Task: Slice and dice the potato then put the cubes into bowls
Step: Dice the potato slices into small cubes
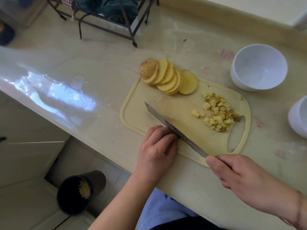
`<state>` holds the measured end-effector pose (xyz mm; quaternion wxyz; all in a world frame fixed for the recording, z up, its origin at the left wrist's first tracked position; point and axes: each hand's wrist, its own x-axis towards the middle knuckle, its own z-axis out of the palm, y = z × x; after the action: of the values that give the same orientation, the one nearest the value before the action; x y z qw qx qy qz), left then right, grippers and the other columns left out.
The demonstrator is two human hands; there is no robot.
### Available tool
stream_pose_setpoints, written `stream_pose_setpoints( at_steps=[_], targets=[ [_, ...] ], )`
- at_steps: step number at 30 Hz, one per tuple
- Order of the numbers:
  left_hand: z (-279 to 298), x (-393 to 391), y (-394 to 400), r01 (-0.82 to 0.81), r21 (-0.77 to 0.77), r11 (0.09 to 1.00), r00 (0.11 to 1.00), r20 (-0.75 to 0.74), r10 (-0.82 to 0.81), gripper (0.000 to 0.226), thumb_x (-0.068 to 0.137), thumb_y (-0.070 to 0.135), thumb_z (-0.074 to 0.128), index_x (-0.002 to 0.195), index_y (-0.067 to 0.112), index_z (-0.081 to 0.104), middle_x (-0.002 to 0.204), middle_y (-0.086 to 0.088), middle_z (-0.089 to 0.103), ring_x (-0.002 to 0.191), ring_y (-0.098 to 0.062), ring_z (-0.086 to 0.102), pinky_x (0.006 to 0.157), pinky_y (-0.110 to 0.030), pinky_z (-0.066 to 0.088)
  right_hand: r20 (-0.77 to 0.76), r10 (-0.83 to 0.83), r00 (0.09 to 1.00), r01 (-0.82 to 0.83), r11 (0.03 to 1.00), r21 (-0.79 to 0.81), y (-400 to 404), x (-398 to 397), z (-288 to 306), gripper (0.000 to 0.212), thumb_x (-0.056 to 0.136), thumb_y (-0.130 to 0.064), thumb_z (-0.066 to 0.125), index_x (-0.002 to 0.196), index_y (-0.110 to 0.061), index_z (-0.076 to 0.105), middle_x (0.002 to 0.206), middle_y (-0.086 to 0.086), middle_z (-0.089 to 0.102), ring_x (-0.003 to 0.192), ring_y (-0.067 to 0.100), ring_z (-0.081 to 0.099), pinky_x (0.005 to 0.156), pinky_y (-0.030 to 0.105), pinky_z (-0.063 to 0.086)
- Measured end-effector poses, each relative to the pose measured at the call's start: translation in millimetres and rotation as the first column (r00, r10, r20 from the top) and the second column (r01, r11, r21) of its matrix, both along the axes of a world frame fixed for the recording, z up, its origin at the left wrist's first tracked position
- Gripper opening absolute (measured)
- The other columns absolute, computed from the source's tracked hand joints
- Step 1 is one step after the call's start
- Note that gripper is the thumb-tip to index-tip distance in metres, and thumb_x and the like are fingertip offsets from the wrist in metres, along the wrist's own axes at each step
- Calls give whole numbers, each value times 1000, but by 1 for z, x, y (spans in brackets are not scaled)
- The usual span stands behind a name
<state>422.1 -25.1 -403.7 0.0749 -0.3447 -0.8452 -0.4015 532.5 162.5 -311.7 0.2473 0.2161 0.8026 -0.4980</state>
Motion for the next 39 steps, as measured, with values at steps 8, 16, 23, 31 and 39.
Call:
stream_pose_setpoints(
  at_steps=[8,16,23,31,39],
  targets=[
    [16,-5,-26,104,18,994,991,84,-105,20,82,-7,59,89,1,76,103,-9,71,104,-21,65,91,-26,54,-58,58,997,-49,988,144,-5,18,8,81,68,-95,26,58,-16,39,48,-8,38,46,6,37,49,26,33],
    [79,-54,-75,-161,177,971,974,189,127,11,84,10,56,85,11,66,93,4,62,92,-15,61,82,-28,50,-8,261,965,-203,770,605,-36,25,31,80,61,-88,-21,74,-32,35,70,-9,54,69,8,59,61,28,45],
    [94,-100,-32,619,-488,615,778,277,-564,63,87,59,64,139,23,59,139,1,58,121,-19,57,100,-37,51,93,307,947,-284,668,688,-65,20,26,93,53,-79,-36,95,-34,34,95,-8,65,84,12,65,61,29,39],
    [86,-121,-10,777,-511,366,599,422,-681,60,88,38,70,142,17,55,135,2,54,109,-20,59,92,-29,49,122,322,939,-311,640,703,-77,9,33,109,54,-75,-33,114,-29,46,105,-8,65,90,17,66,62,32,37],
    [85,-130,7,791,-538,291,538,384,-751,44,83,40,72,121,18,67,111,3,62,92,-17,58,76,-30,50,112,320,941,-303,643,703,-76,9,31,103,58,-74,-23,116,-26,47,106,-5,66,91,21,66,64,35,41]
  ],
)
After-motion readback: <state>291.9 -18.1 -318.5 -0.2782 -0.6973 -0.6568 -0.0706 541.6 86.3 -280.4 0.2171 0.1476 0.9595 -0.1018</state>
